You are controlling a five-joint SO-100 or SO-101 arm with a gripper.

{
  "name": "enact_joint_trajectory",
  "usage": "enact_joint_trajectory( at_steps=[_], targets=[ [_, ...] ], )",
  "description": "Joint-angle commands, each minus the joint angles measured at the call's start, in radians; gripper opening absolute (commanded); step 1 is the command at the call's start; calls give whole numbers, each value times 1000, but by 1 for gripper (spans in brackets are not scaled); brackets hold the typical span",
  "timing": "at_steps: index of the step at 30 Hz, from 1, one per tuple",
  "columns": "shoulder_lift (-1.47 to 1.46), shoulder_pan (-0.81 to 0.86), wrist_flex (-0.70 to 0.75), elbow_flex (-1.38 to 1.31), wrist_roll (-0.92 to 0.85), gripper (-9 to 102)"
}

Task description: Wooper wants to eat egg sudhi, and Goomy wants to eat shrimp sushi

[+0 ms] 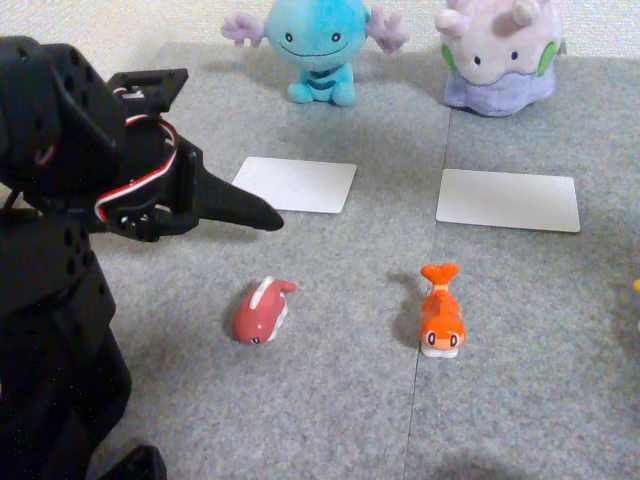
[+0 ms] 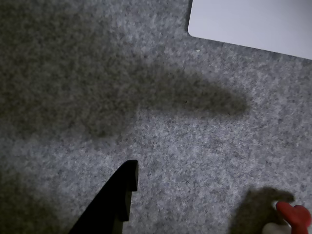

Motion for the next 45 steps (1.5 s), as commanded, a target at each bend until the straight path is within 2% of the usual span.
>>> enact_joint_trajectory(
  at_steps=[1, 45],
  targets=[
    [14, -11, -11, -5, 5, 47],
    [12, 2, -44, -18, -12, 47]
  ],
)
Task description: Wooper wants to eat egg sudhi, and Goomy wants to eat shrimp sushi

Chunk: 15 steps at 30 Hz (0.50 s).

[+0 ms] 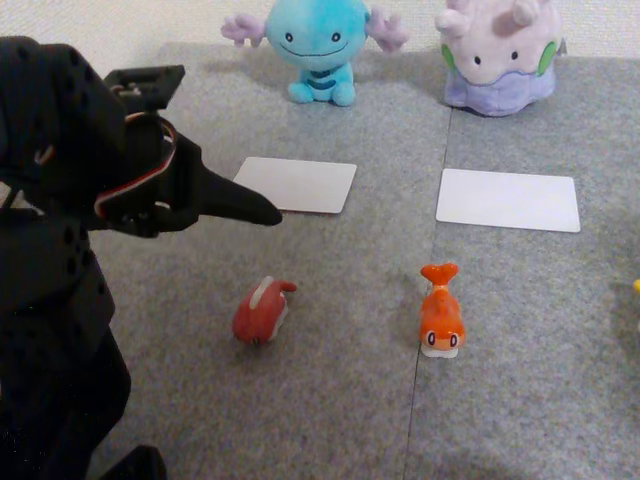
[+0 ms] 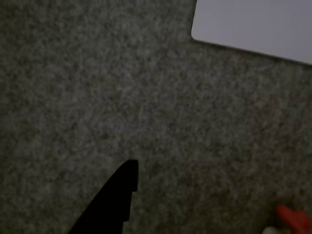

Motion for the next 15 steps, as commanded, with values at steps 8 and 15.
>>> enact_joint_trajectory(
  at_steps=[8, 15],
  targets=[
    [-3, 89, 264, -350, -15, 47],
    [-34, 376, 607, -733, -258, 47]
  ],
)
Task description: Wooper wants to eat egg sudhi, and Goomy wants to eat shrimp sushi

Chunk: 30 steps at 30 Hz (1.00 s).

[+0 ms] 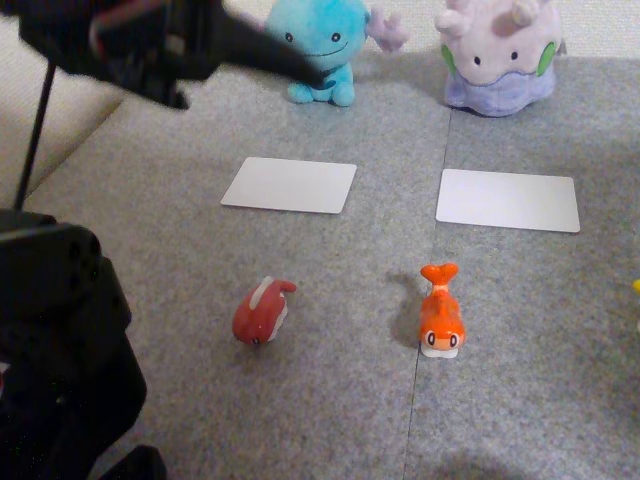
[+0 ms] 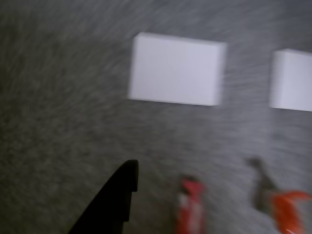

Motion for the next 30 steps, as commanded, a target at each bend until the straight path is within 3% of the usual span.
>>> enact_joint_trajectory(
  at_steps=[1, 6, 14, 19, 30],
  targets=[
    [-48, 169, 115, -152, -138, 47],
    [-296, 393, 199, -230, -344, 47],
    [-807, 634, 18, -371, -514, 47],
    [-1104, 749, 149, -755, -577, 47],
    [-1720, 824, 423, -1479, -620, 47]
  ],
)
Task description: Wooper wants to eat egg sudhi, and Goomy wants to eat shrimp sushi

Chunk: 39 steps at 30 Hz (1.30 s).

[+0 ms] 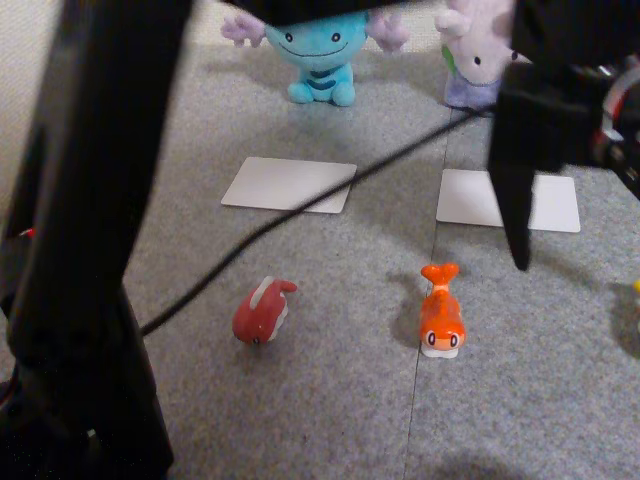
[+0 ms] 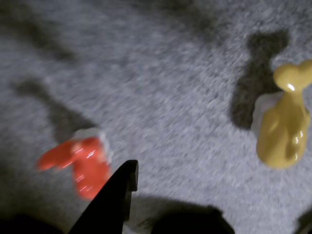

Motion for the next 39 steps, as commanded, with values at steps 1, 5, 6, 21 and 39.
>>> enact_joint_trajectory(
  at_steps=[1, 5, 6, 21, 39],
  targets=[
    [-110, 25, 43, -187, -5, 47],
    [-242, 54, 80, -342, -5, 47],
    [-270, 63, 84, -370, -6, 47],
    [-388, 72, 83, -437, -18, 16],
    [-227, -107, 135, -426, 216, 6]
  ],
)
